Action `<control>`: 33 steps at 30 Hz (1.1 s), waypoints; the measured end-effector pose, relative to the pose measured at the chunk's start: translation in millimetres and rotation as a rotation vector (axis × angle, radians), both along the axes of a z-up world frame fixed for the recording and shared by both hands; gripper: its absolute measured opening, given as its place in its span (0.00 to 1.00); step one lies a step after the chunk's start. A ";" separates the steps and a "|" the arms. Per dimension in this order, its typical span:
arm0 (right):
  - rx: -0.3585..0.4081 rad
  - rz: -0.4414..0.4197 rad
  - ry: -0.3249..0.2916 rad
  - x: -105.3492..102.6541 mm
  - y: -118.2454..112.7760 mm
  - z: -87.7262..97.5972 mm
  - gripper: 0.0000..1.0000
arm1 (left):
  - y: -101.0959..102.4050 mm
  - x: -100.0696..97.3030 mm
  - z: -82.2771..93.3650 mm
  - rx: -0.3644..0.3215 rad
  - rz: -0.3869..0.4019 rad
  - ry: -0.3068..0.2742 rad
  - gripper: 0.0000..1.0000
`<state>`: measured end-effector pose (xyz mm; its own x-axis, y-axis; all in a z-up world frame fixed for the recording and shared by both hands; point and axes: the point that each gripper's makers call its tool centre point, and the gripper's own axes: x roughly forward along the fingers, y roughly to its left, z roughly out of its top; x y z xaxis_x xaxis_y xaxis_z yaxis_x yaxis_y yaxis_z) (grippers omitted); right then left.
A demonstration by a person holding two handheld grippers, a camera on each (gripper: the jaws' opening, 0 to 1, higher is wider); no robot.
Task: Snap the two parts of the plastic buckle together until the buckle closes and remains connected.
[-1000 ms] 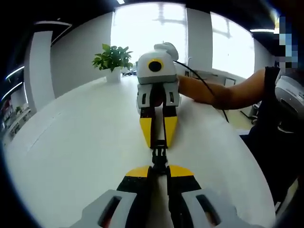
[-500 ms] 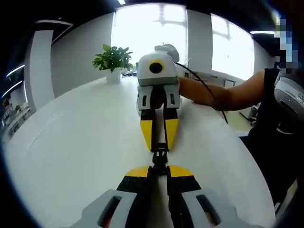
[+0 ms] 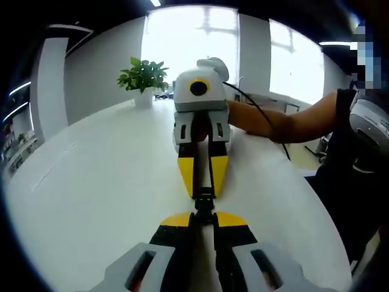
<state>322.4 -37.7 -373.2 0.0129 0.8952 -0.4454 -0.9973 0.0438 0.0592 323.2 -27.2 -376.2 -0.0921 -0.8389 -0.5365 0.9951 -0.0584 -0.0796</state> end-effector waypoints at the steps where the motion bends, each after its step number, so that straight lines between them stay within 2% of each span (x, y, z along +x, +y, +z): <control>1: 0.001 -0.001 -0.004 0.8 0.6 -0.1 0.09 | 0.0 -0.4 0.0 0.000 0.000 0.002 0.10; 5: 0.005 -0.006 0.000 1.9 1.2 -0.1 0.09 | 0.5 -0.6 -0.1 -0.005 0.002 0.012 0.09; 33: 0.002 -0.025 0.002 2.0 -2.0 -0.6 0.09 | -2.7 -0.3 -2.0 -0.006 0.010 -0.016 0.09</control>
